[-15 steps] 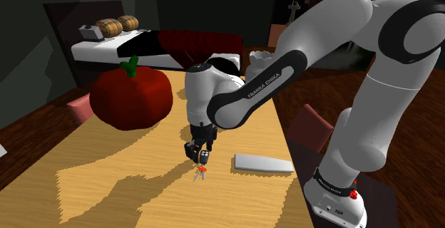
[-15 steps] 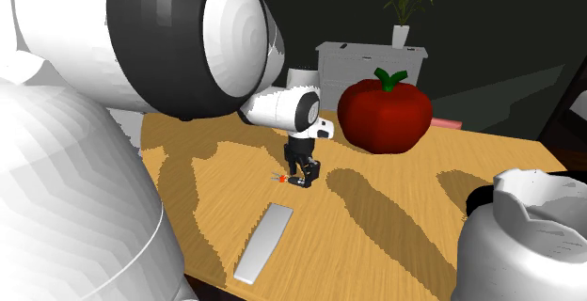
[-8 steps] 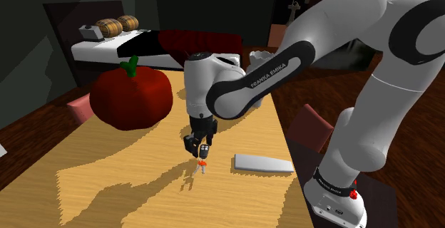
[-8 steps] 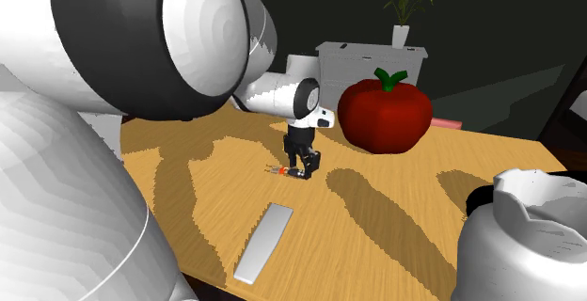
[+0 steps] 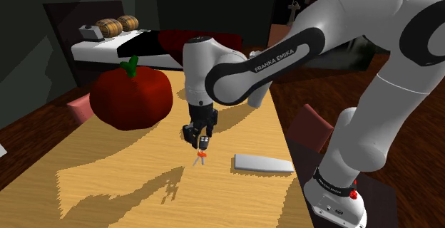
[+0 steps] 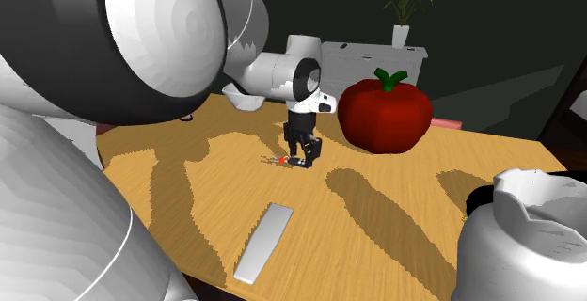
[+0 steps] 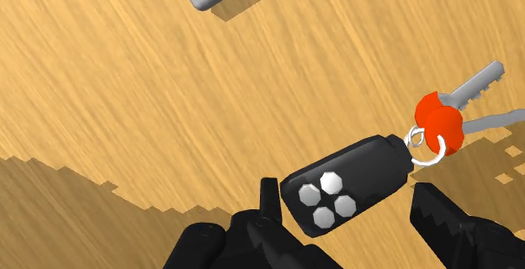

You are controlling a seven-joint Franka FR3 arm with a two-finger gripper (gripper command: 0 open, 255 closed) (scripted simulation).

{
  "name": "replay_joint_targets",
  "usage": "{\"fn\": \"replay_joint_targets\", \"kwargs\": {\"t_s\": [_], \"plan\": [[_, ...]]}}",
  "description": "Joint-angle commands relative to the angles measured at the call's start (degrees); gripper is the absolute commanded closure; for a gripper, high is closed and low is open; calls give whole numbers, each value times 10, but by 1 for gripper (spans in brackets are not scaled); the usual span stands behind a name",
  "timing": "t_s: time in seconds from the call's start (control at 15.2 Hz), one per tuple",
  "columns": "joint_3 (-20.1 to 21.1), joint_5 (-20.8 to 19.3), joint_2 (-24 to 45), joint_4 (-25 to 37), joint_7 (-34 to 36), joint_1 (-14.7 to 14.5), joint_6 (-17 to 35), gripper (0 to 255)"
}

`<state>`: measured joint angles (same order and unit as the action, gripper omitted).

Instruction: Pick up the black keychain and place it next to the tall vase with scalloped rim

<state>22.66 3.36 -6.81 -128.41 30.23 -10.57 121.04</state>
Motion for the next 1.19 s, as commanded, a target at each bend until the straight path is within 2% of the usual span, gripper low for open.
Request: {"fn": "replay_joint_targets", "kwargs": {"t_s": [0.0,1.12], "plan": [[-1,3,-8,8,-2,0,-16,255],[-10,11,-43,107,-10,2,-148,255]]}}
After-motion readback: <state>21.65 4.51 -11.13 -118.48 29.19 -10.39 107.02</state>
